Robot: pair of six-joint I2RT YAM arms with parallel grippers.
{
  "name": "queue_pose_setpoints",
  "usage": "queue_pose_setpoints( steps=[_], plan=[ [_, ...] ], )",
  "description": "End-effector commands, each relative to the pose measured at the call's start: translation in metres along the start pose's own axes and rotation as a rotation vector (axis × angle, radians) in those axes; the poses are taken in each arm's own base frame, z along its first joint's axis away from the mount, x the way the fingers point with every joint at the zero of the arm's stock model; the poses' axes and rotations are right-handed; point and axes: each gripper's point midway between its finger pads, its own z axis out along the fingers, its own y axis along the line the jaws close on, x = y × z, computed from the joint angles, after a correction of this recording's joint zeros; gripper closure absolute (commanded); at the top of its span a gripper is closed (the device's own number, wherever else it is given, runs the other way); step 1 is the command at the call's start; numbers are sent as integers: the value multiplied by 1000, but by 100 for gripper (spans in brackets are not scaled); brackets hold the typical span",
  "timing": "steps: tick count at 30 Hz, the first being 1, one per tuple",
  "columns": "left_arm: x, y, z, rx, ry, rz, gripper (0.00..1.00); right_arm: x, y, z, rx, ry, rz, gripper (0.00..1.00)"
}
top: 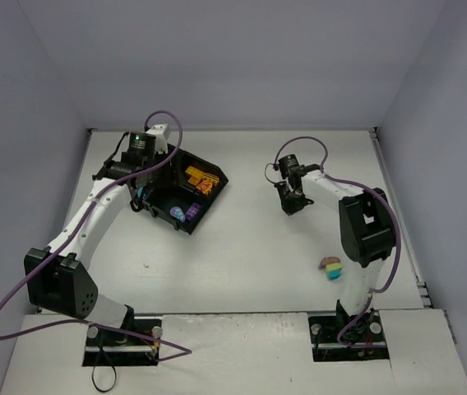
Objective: Sort the legos into containers by color
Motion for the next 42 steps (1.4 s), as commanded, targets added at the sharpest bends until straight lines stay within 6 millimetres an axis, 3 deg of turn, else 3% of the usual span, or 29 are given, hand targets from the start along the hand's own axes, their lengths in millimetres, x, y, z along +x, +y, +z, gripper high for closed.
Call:
queue_pose_setpoints(
  steps=[1,3,4,7,8,15,19,24,25,29,30,34,35,36,37,39,40,42],
  plan=[
    [-19,-15,-20,53,-86,16,47,-32,-6,-24,38,-100,61,87],
    [-19,-17,-20,61,-85,14,47,-35,-12,-31,64,-121,75,76],
    [-19,-18,-21,64,-86,13,47,-36,-19,-39,98,-142,99,55],
    [-20,-21,-23,78,-91,12,47,-35,-33,-53,123,-178,184,21],
    [-20,-23,-23,84,-92,11,47,-27,-35,-52,116,-172,234,18],
    [-16,-62,-27,239,-94,94,47,-17,-67,-68,35,-271,538,16],
    [-5,-94,-29,326,-100,196,47,-24,-97,-94,48,-359,677,16],
    [12,-159,-32,483,-132,327,47,-32,-103,-125,-69,-430,775,8],
    [17,-170,-32,519,-128,336,47,-29,-116,-129,-70,-441,820,7],
    [35,-230,-31,651,-154,412,46,-24,-132,-145,-105,-482,892,7],
    [51,-248,-28,686,-127,435,46,-24,-134,-152,-117,-498,895,7],
    [83,-301,-16,787,-119,473,46,-17,-145,-164,-140,-521,931,4],
    [105,-341,-8,871,-149,513,46,-14,-153,-174,-152,-548,936,0],
    [121,-358,-3,903,-153,542,46,-13,-155,-179,-148,-558,939,0],
    [129,-357,7,893,-130,546,46,-13,-155,-179,-147,-558,936,0],
    [146,-380,3,941,-135,578,46,-11,-154,-184,-141,-572,935,0],
    [158,-388,11,957,-127,590,46,-9,-155,-184,-134,-573,939,0],
    [165,-405,9,990,-140,592,46,-7,-154,-186,-127,-579,939,0]
  ],
)
